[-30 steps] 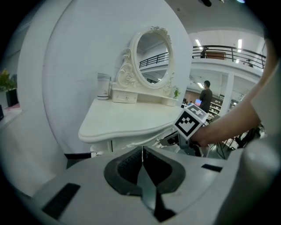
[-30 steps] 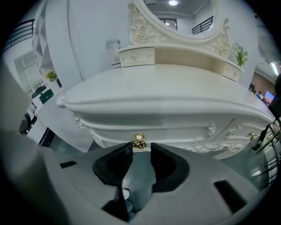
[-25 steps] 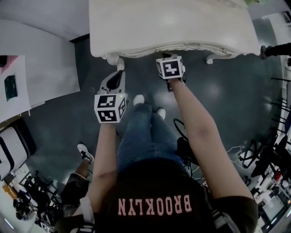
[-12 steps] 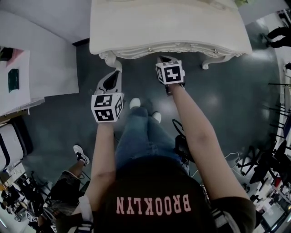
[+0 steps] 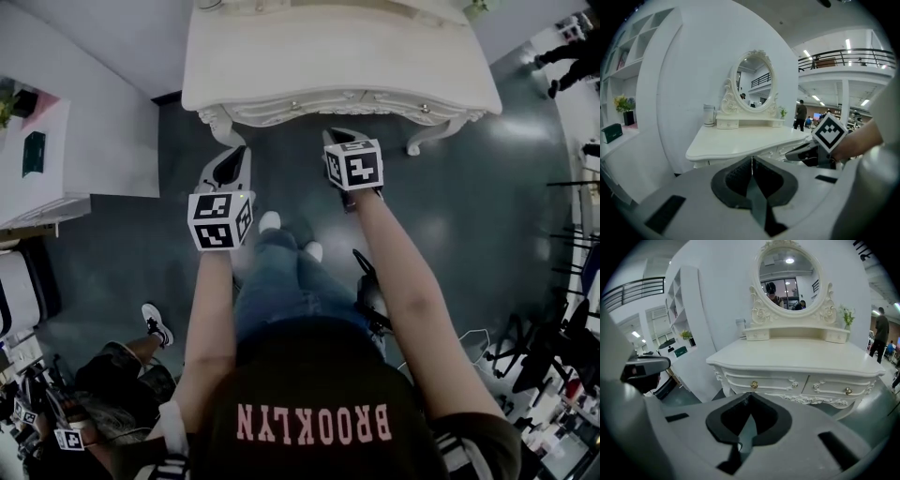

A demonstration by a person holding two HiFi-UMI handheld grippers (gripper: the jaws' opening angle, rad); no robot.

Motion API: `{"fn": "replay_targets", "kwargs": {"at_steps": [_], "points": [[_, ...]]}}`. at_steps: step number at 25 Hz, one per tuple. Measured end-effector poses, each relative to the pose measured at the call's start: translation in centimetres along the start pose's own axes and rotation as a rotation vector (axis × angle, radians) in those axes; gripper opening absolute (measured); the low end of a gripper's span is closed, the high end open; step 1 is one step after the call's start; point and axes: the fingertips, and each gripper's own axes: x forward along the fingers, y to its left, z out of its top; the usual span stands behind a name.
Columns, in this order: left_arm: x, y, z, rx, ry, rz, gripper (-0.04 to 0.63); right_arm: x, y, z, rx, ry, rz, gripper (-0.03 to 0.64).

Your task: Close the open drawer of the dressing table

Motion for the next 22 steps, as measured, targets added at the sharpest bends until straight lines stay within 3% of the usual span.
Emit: {"fn": "replay_targets", "kwargs": {"at_steps": [8, 22], "points": [[-1.7, -3.5, 2.7, 0.045, -0.079, -0.010, 0.006, -5.6, -0.3, 0.8, -0.056, -0.081, 0.018, -0.003], [-4.2, -6.5, 8.6, 0.098, -0.210, -0.009, 0.006, -15.4, 0.2, 4.6, -0.060, -0.276, 0.023, -0.003]]}}
